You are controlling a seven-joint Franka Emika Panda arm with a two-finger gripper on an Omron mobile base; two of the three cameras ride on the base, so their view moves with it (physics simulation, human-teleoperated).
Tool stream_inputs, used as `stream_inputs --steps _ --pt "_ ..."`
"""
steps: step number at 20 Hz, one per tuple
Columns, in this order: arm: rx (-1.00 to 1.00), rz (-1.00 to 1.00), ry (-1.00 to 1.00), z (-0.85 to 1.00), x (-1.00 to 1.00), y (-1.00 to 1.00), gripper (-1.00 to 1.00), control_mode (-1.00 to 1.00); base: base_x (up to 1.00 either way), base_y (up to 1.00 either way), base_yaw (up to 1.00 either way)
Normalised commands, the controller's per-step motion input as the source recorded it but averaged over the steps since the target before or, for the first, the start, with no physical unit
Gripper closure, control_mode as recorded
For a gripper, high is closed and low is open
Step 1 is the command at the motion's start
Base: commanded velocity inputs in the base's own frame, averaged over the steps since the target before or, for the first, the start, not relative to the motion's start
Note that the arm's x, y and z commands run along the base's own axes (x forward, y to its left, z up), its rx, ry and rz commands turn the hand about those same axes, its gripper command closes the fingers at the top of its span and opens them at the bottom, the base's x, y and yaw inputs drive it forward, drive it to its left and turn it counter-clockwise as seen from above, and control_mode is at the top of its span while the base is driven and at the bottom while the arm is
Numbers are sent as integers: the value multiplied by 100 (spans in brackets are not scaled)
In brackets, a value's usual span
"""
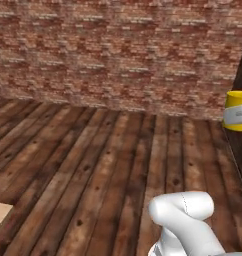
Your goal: There is a tray on the dining counter. Grab the cup, mug, and pitcher and place them on the tray. The pitcher may be placed next to the tray if it cannot fit the tray.
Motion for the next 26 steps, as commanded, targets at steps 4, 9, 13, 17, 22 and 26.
stream_inputs --steps 4,9,13,17,22,26 --pt "0 0 0 0 0 0 100 100 96 -42 42" --pt "0 0 0 0 0 0 100 100 95 -44 43" --pt "0 0 0 0 0 0 100 100 94 -42 43" --pt "0 0 0 0 0 0 100 100 90 -39 43" --pt "0 0 0 0 0 0 100 100 90 -43 45" --pt "0 0 0 0 0 0 100 100 85 -36 45"
